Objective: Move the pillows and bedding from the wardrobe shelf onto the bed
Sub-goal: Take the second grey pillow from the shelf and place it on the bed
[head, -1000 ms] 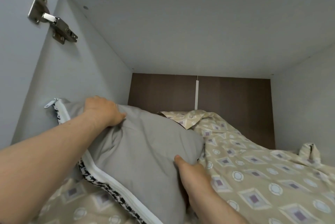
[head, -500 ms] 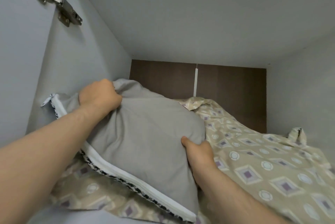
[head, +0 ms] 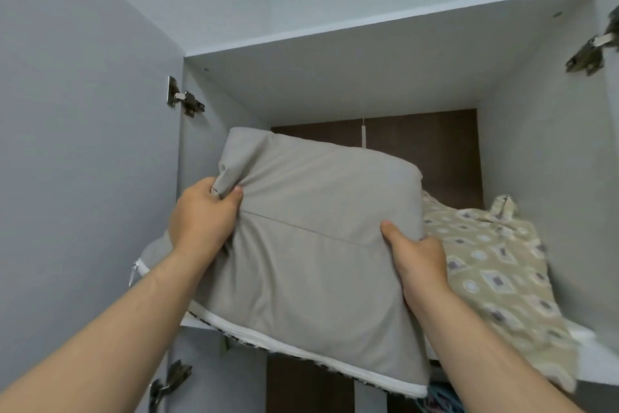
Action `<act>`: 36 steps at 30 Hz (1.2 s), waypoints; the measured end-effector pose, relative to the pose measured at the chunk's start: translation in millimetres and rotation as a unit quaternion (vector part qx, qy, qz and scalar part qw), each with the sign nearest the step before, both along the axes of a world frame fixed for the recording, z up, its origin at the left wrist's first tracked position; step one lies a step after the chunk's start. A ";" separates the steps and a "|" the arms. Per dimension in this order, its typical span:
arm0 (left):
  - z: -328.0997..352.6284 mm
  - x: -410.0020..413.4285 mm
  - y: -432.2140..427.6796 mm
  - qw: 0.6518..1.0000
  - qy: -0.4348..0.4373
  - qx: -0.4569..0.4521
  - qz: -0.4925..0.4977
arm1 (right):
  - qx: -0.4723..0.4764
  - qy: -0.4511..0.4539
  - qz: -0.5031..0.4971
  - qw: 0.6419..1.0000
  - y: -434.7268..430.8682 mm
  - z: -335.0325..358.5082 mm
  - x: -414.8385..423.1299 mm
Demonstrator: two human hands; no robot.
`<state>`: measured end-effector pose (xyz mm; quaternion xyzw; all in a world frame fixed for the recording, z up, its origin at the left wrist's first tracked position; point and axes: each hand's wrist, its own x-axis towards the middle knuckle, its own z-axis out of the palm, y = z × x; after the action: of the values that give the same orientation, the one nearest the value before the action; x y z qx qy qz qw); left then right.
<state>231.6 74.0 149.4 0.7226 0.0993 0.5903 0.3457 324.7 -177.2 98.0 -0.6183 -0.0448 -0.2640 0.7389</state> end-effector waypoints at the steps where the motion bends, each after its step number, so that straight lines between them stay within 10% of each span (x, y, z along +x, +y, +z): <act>1: -6.2 -15.8 -7.2 1.000 -0.010 -0.010 -0.013 | 0.009 -0.008 0.002 1.000 -6.6 -3.4 -11.0; 23: -47.9 -601.6 -51.2 0.988 -0.063 -0.109 0.088 | 0.104 -0.171 0.254 0.946 63.2 -29.2 -439.3; 36: -95.7 -971.5 0.2 0.923 -0.151 -0.228 0.270 | 0.048 -0.201 0.506 0.838 250.9 -41.7 -756.3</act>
<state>-739.9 74.1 53.7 0.4719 0.3694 0.7250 0.3393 -431.6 73.7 56.3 -0.4069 -0.4858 0.0262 0.7731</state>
